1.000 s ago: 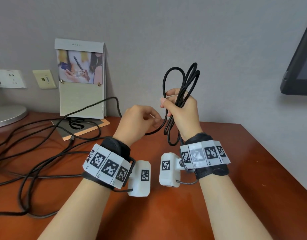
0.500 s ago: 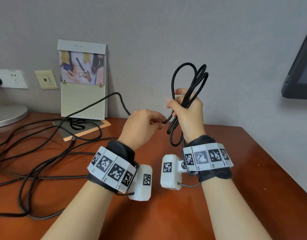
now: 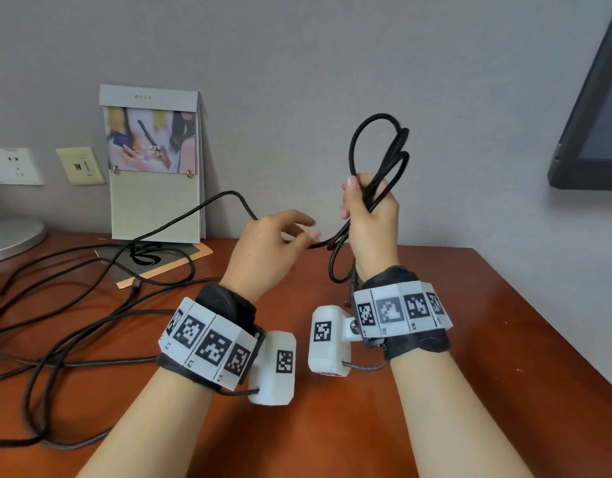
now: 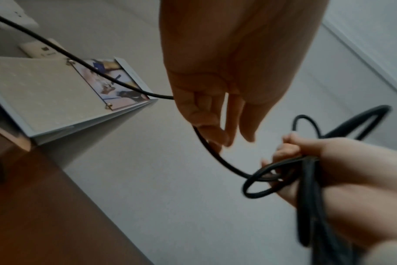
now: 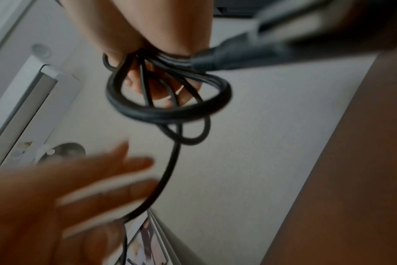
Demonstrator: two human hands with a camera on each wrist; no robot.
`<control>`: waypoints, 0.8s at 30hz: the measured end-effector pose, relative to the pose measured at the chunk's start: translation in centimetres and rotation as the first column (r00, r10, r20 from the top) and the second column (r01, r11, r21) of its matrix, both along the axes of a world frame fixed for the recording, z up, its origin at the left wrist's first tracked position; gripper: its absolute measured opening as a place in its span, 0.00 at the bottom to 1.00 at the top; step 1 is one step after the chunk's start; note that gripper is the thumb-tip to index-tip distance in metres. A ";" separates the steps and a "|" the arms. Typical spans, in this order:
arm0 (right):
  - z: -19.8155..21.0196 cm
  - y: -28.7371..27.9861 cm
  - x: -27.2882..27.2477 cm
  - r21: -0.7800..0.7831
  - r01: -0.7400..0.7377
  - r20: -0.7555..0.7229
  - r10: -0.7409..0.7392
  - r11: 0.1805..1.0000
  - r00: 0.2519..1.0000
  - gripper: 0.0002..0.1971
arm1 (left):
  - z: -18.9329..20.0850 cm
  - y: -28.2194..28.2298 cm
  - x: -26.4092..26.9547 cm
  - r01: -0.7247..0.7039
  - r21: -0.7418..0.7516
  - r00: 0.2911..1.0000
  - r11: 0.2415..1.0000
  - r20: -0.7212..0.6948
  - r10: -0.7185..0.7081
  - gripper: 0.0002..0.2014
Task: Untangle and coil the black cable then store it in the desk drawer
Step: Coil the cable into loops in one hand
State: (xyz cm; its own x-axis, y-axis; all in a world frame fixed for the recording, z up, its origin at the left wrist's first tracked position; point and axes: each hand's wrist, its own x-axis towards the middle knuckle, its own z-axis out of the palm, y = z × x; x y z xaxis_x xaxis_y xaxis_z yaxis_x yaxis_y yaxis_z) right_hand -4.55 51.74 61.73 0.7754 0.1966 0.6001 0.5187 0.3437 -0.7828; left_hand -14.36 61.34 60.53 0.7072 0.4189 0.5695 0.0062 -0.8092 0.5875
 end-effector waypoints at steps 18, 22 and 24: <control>-0.2 -0.3 -0.1 -0.075 -0.139 0.037 0.142 0.987 0.989 0.10 | -0.5 2.2 -0.8 0.077 -0.371 0.997 0.926 0.035 -0.069 0.03; -0.6 0.1 0.1 -0.112 -0.151 0.034 0.156 0.982 0.987 0.08 | 0.1 1.3 -1.1 0.126 -0.095 0.984 0.987 -0.110 -0.137 0.06; -0.7 0.2 0.2 -0.098 -0.203 -0.007 0.204 0.974 0.979 0.07 | 0.1 0.6 -0.9 0.155 -0.002 0.979 0.988 -0.137 -0.154 0.07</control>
State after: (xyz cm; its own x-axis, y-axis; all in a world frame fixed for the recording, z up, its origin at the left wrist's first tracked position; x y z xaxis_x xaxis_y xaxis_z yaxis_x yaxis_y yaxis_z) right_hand -4.37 51.96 60.99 0.7113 0.4076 0.5727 0.4483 0.3645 -0.8162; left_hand -15.27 61.98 60.59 0.8342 0.2943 0.4664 -0.0397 -0.8115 0.5830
